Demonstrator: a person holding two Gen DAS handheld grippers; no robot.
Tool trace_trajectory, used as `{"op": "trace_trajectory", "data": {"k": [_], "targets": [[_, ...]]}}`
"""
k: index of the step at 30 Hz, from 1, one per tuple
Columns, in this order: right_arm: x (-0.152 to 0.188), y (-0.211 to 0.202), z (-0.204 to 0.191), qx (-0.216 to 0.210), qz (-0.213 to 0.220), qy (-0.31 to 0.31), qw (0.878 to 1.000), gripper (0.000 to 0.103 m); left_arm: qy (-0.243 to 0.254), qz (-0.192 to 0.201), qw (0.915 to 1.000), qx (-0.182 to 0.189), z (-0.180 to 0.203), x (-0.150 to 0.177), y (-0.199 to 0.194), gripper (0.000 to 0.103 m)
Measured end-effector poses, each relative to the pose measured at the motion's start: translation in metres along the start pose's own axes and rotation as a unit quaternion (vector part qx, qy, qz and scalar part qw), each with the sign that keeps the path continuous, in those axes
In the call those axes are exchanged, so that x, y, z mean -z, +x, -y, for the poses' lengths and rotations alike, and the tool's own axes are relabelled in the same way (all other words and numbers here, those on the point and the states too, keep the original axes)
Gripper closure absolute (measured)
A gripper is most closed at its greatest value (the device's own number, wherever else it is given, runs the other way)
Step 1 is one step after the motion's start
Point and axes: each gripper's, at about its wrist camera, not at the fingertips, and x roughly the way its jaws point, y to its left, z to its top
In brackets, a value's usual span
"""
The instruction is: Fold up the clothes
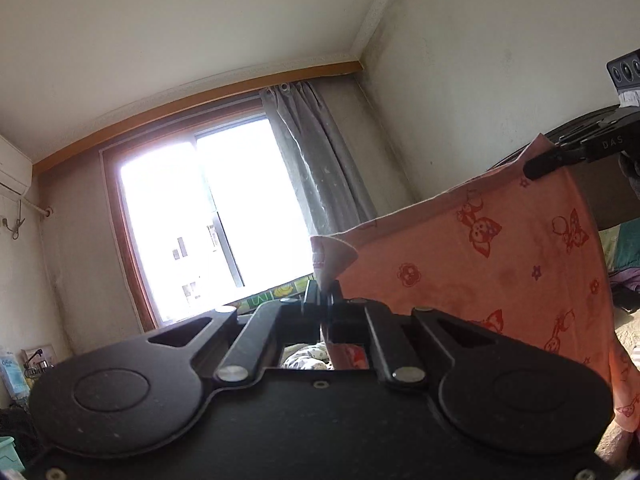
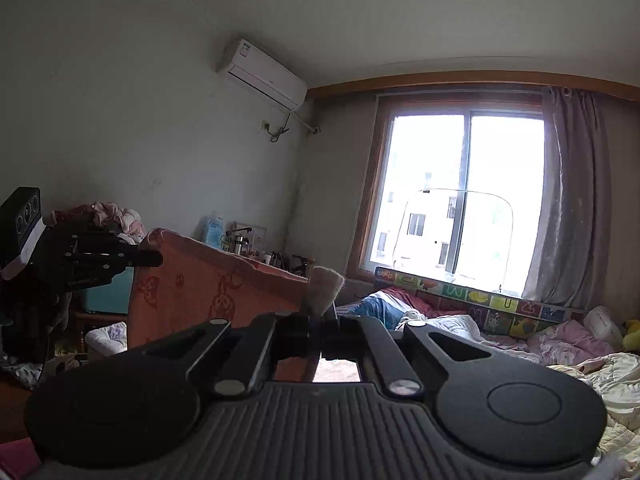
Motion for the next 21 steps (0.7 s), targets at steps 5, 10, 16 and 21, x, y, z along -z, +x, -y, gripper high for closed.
{"op": "trace_trajectory", "data": {"k": [5, 10, 16, 21], "targets": [[0.043, 0.004, -0.001, -0.007, -0.035, 0.032, 0.999, 0.098, -0.026, -0.053, 0.9980, 0.021, 0.025, 0.027, 0.004, 0.101], [0.079, 0.019, 0.003, -0.008, -0.078, 0.055, 0.995, 0.098, -0.040, -0.099, 0.9935, 0.039, 0.033, 0.049, 0.025, 0.101], [0.117, 0.089, 0.033, -0.006, -0.122, 0.077, 0.990, 0.098, -0.051, -0.153, 0.9860, 0.044, 0.024, 0.097, 0.104, 0.101], [0.167, 0.174, 0.067, 0.011, -0.173, 0.087, 0.981, 0.098, -0.058, -0.201, 0.9768, 0.046, 0.018, 0.157, 0.169, 0.101]]}}
